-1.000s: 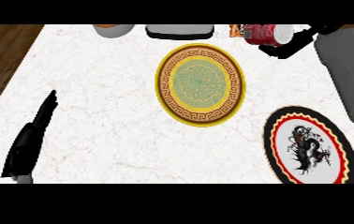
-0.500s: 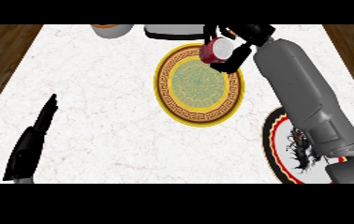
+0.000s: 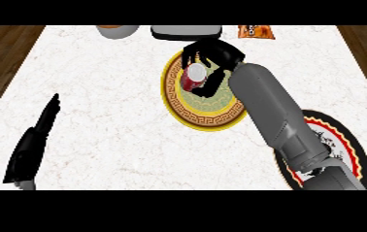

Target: Pick the can from the plate and place it in the plate

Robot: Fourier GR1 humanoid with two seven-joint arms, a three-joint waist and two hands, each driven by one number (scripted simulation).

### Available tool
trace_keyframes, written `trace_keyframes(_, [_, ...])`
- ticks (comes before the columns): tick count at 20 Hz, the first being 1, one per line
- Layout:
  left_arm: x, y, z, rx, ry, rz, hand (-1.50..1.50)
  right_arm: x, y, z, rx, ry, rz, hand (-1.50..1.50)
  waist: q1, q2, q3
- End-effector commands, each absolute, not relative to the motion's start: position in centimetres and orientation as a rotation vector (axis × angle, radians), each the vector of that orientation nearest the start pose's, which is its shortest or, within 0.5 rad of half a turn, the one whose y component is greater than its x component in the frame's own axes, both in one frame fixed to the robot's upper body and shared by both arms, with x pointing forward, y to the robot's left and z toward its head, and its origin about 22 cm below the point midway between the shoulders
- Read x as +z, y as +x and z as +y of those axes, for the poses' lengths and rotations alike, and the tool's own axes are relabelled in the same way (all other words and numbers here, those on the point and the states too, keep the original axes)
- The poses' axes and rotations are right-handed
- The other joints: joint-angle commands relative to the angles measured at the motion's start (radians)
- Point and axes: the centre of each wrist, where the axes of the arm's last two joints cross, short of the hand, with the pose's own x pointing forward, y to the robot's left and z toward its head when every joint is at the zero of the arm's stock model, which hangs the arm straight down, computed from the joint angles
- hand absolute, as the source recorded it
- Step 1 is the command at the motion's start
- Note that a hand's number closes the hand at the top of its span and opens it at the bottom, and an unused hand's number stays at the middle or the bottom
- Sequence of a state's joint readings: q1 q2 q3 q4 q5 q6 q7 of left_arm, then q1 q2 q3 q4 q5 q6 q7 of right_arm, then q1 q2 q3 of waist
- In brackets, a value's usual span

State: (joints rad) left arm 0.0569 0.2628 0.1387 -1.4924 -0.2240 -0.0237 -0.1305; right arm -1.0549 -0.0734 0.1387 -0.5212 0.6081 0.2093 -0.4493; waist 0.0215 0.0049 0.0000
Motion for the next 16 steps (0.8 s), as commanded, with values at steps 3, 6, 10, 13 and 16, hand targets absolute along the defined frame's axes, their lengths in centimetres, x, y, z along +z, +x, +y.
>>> trace_keyframes(3, [-0.2, 22.3, 31.7, -0.293, 0.446, -1.544, 0.00, 5.8, 43.5, -10.3, 1.277, -0.094, -1.624, -1.50, 0.009, 0.004, 0.000])
trace_keyframes(6, [0.0, 21.2, 34.0, -0.303, 0.446, -1.519, 0.00, 5.2, 43.1, -9.4, 1.216, -0.023, -1.668, -1.50, 0.004, 0.002, 0.000])
trace_keyframes(10, [-1.2, 21.5, 33.2, -0.281, 0.476, -1.520, 0.00, 5.2, 43.5, -12.2, 0.953, 0.060, -1.767, -1.50, -0.001, 0.003, 0.000])
trace_keyframes(13, [-1.5, 20.6, 33.7, -0.320, 0.441, -1.520, 0.00, 7.2, 44.7, -13.5, 0.795, 0.064, -1.790, -1.50, 0.007, 0.004, 0.000])
trace_keyframes(16, [-1.1, 22.2, 32.1, -0.315, 0.466, -1.525, 0.00, 8.5, 45.5, -15.1, 0.650, 0.013, -1.769, -1.50, 0.007, 0.007, 0.001])
